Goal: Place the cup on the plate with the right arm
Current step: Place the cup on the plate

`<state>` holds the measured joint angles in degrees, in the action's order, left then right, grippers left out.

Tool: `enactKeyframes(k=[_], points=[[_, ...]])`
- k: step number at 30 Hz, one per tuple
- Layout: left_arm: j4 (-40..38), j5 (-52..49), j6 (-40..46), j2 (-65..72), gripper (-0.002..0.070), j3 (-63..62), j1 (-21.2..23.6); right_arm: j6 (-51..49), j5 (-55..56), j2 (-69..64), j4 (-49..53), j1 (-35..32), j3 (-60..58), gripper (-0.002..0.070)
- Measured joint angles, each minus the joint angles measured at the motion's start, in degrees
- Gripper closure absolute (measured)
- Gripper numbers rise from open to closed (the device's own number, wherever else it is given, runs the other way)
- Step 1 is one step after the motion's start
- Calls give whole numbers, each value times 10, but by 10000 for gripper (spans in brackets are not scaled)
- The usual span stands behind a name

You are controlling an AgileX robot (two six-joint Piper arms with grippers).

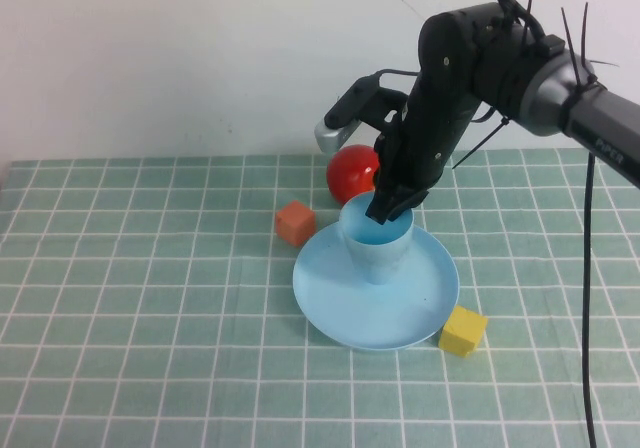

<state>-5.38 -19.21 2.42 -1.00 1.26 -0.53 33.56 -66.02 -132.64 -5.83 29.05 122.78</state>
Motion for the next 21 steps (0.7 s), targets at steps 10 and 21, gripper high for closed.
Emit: enactKeyframes(k=[10, 21], points=[[0, 0, -1, 0, 678, 0, 0, -39, -2, -29, -5, 0, 0, 541], [0, 0, -1, 0, 678, 0, 0, -116, -30, -14, 48, -8, 33, 269]])
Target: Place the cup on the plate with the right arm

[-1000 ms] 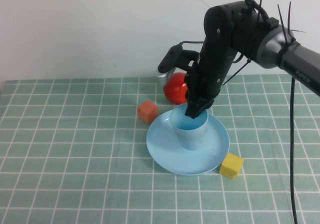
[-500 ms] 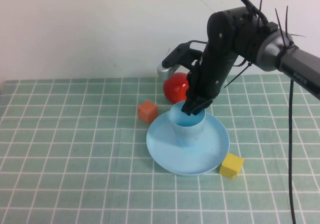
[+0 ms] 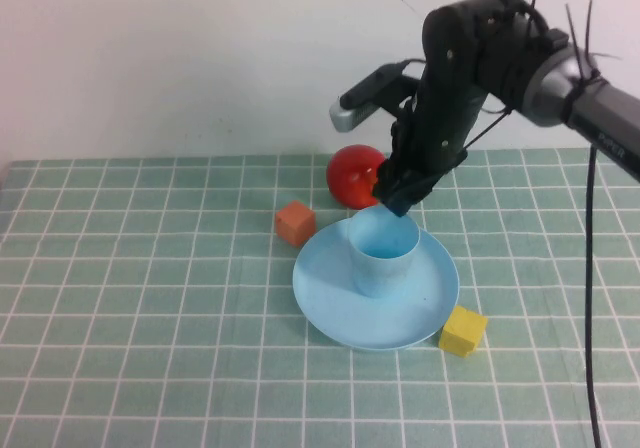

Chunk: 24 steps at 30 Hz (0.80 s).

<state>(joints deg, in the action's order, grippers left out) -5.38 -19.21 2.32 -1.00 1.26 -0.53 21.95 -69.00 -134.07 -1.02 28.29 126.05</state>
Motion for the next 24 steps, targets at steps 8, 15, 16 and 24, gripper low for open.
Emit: enactKeyframes(k=[8, 15, 16, 24], points=[[0, 0, 0, 0, 678, 0, 0, -35, -19, 99, 3, -26, 44, 303], [0, 0, 0, 0, 678, 0, 0, -12, -19, 207, 17, -73, 44, 598], [0, 0, 1, 0, 678, 0, 0, -3, -19, 223, 17, -76, 44, 626], [0, 0, 1, 0, 678, 0, 0, 68, 18, 363, 10, -59, -59, 675]])
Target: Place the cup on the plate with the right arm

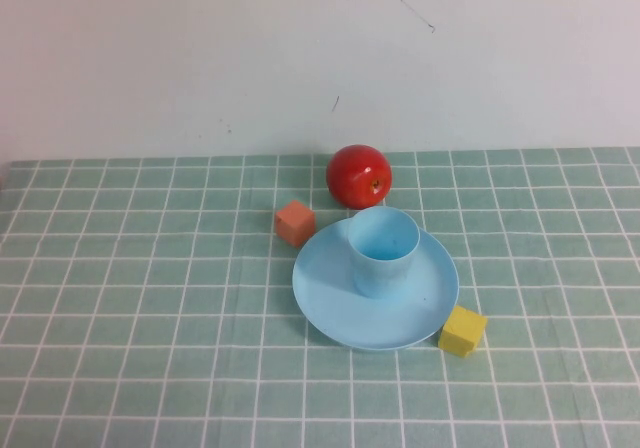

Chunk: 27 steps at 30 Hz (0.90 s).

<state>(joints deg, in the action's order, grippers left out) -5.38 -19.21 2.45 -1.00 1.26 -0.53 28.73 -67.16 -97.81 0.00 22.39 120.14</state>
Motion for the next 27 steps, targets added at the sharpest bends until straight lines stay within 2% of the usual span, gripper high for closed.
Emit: enactKeyframes(k=[6, 17, 23, 27], points=[[0, 0, 0, 0, 678, 0, 0, 6, 122, 140, -6, 5, -214, 678], [0, 0, 0, 0, 678, 0, 0, 6, 361, 392, -7, 5, -682, 678], [0, 0, 0, 0, 678, 0, 0, -4, 457, 504, -7, 5, -879, 679], [0, 0, 0, 0, 678, 0, 0, -36, 470, 550, -7, 5, -970, 679]])
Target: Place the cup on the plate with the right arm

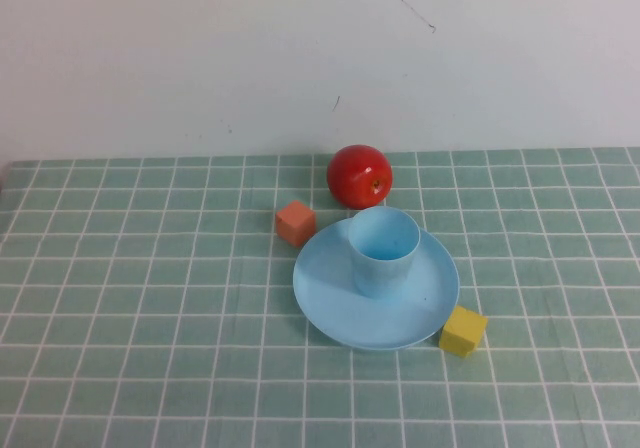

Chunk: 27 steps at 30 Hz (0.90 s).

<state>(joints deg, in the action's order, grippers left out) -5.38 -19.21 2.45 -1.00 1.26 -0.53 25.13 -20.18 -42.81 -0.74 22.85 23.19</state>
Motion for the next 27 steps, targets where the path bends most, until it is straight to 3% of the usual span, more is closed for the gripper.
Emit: enactKeyframes(k=[5, 27], points=[[0, 0, -2, 0, 678, 0, 0, -10, 19, 12, 12, 0, -53, 679], [0, 0, -2, 0, 678, 0, 0, -15, 26, 28, 26, -9, -56, 679]])
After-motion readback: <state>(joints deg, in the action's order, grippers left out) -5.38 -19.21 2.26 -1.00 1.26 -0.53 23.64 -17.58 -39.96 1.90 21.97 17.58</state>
